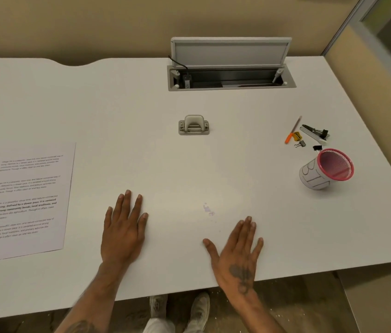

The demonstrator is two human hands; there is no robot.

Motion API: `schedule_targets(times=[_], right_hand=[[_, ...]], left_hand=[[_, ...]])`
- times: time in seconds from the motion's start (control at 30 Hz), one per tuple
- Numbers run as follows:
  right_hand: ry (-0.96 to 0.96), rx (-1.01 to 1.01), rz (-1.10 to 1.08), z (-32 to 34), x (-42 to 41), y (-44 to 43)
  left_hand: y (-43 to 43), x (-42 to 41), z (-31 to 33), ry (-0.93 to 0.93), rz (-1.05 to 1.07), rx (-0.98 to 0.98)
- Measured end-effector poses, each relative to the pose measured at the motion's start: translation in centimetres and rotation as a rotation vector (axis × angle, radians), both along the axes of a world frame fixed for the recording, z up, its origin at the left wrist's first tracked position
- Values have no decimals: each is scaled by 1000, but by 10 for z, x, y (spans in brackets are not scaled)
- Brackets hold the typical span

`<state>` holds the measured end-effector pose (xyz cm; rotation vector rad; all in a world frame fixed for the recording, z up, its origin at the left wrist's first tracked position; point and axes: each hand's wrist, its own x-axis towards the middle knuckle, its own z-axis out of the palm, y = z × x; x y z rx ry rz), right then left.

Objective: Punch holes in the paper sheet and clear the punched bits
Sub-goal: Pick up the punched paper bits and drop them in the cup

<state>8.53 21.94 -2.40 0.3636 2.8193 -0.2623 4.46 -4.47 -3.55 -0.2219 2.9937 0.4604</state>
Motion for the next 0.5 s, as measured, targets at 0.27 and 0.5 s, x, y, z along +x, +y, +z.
schedule_targets(times=[0.27, 0.5], right_hand=[[74, -81, 62, 3, -64, -62], [279, -397, 208, 8, -65, -20]], left_hand=[[0, 0, 2, 4, 0, -2], [0, 1, 4, 4, -2, -7]])
